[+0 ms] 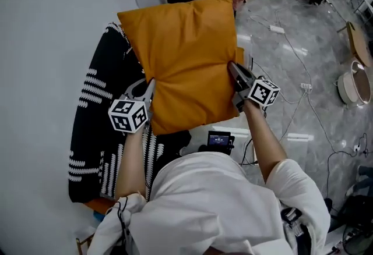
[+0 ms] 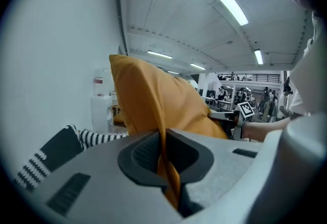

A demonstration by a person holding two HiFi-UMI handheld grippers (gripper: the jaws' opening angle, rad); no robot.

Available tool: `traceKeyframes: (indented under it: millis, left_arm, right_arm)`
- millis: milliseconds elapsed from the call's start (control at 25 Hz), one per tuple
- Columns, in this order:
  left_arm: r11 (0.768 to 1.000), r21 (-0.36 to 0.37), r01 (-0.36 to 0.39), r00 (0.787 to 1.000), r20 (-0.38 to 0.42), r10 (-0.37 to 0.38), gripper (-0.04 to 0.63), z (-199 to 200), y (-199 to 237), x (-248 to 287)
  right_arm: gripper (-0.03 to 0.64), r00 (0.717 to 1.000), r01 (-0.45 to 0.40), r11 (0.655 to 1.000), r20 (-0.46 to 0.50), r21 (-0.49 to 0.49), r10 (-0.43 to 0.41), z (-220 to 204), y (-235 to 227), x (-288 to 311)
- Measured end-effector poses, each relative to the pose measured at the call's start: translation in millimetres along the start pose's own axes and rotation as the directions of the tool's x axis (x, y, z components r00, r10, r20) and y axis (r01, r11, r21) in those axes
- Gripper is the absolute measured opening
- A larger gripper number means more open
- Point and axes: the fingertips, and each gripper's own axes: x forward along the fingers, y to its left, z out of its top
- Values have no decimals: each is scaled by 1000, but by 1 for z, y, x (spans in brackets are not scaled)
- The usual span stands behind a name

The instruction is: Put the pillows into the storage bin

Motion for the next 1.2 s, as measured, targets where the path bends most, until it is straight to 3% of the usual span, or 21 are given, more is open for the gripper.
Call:
traceKeyframes:
  millis: [280, 520, 840, 1200]
  left_arm:
    - [986, 54, 157, 988, -16, -157, 21, 11, -47, 88]
    - [958, 44, 285, 958, -52, -282, 21, 4, -58, 187]
    - [930, -61, 363, 927, -75, -367, 21, 13, -37, 319]
    - [900, -202, 387, 909, -77, -409, 21, 8, -5, 423]
  right_arm:
    - [35, 985, 136, 991, 108, -19, -133, 40, -59, -59]
    - [35, 958, 255, 967, 139, -21, -250, 63, -126, -74]
    - [35, 925, 377, 924, 76, -71, -372, 119, -212, -31]
    - [35, 898, 428, 888, -36, -165, -439, 167, -297, 47]
